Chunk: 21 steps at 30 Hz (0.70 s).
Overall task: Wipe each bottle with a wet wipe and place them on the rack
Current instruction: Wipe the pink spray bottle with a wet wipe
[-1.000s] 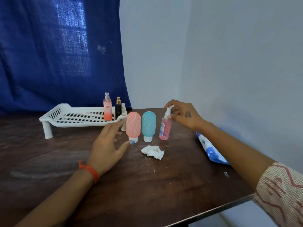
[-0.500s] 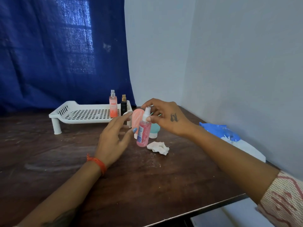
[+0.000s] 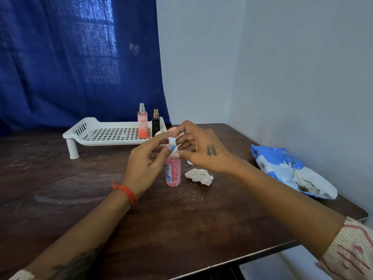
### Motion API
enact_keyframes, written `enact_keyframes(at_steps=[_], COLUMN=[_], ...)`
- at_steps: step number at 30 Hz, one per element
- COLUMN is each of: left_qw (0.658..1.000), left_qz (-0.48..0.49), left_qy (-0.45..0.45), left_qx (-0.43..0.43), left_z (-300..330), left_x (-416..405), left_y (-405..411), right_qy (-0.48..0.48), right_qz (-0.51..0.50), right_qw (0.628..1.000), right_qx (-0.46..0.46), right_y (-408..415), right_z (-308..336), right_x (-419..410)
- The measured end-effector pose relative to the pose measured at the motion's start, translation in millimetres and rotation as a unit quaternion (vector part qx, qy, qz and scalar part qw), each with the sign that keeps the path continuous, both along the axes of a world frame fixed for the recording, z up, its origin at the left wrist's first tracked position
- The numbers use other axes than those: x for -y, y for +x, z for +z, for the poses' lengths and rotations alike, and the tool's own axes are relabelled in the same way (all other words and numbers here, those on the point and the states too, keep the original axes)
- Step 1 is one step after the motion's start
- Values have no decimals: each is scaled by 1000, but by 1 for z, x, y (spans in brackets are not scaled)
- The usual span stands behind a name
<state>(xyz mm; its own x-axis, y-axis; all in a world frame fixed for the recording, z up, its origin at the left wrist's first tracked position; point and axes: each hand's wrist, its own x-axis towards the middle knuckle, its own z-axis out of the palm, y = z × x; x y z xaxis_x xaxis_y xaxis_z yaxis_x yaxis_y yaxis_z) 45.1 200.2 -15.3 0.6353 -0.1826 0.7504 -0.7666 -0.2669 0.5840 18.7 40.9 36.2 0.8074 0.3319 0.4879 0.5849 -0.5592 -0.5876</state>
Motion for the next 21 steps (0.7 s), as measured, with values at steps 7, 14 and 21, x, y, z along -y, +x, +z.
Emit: enact_keyframes(at_steps=[7, 14, 21], left_qw=[1000, 1000, 997], left_qz=[7, 16, 1], left_qy=[-7, -2, -2], left_qx=[-17, -27, -82], left_z=[3, 3, 2], left_x=[-1, -2, -4], left_y=[1, 1, 2], right_qy=[-7, -239, -182], right_qz=[-74, -152, -217], right_qw=[997, 952, 959], right_qx=[-23, -116, 18], right_y=[1, 1, 16], right_z=[-11, -42, -57], right_x=[19, 32, 26])
